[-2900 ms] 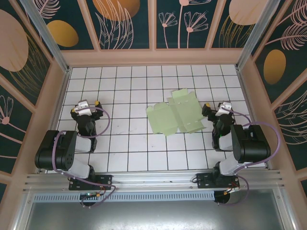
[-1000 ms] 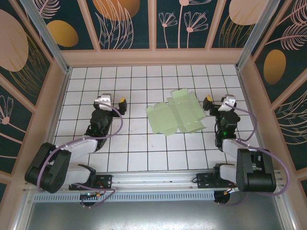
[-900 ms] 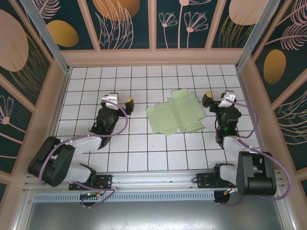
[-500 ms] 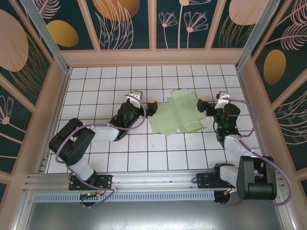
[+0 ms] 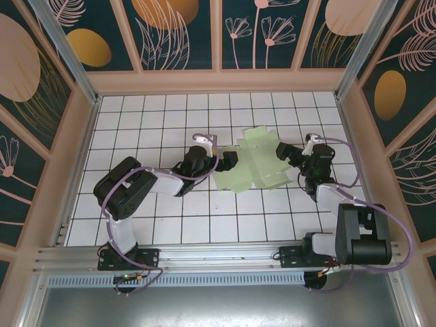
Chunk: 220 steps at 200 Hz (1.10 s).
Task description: Fold the paper box
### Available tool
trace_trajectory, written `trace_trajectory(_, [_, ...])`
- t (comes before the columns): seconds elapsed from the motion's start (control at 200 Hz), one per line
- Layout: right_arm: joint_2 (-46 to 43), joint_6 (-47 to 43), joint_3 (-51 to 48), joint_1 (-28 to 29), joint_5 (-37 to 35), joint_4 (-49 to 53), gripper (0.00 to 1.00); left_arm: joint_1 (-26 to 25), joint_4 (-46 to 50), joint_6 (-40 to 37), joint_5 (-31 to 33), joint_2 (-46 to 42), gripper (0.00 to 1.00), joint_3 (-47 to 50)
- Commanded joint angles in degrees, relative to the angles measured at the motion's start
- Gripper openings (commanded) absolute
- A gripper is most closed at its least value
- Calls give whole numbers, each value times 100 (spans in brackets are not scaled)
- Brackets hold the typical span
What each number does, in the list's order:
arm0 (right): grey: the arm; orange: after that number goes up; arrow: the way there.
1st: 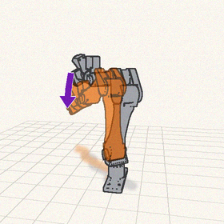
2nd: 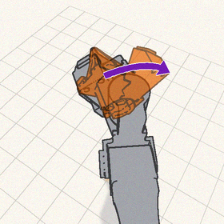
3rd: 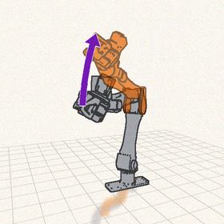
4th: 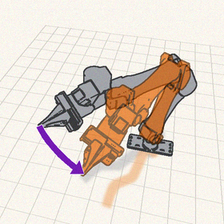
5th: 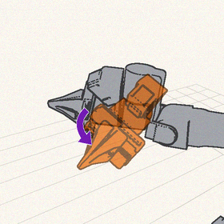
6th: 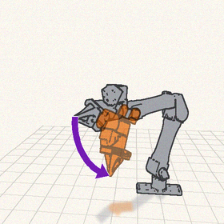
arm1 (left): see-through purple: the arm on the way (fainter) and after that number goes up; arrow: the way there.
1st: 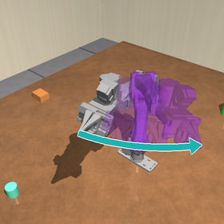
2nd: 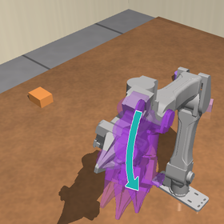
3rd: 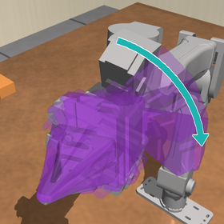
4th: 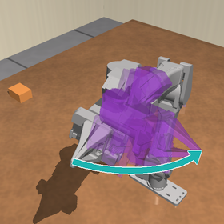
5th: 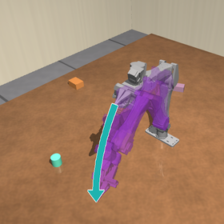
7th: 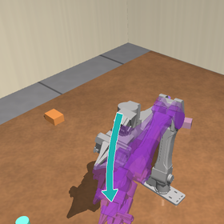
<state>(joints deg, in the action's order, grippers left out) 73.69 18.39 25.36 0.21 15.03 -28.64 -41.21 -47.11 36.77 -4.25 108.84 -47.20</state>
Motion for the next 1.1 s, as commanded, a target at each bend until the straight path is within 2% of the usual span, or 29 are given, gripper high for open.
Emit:
trace_trajectory(0.0, [117,103,469,28,-730,263,99,-18,890,140,-216,263,99,-494])
trace_trajectory(0.15, [505,45,1075,-161,-524,1008,98,57,1457,-66,-177,199,99,-537])
trace_trajectory(0.24, [602,83,1318,-157,-253,1317,96,115,1752,-225,-486,268,99,-580])
trace_trajectory(0.415, [495,295,1119,-145,-87,1175,94,252,2169,-483,-1082,704,99,-987])
trace_trajectory(0.586, [318,445,870,-56,-1,1116,93,548,2468,-511,-989,736,99,-887])
trace_trajectory(0.751, [293,412,938,-38,-53,1436,93,982,2617,-643,-738,238,99,-262])
trace_trajectory(0.876, [418,180,1150,79,145,1526,93,1078,2765,-963,-523,-232,99,-101])
trace_trajectory(1.096, [1270,-667,1952,681,705,1910,93,1070,2262,-939,-862,-857,99,-215])
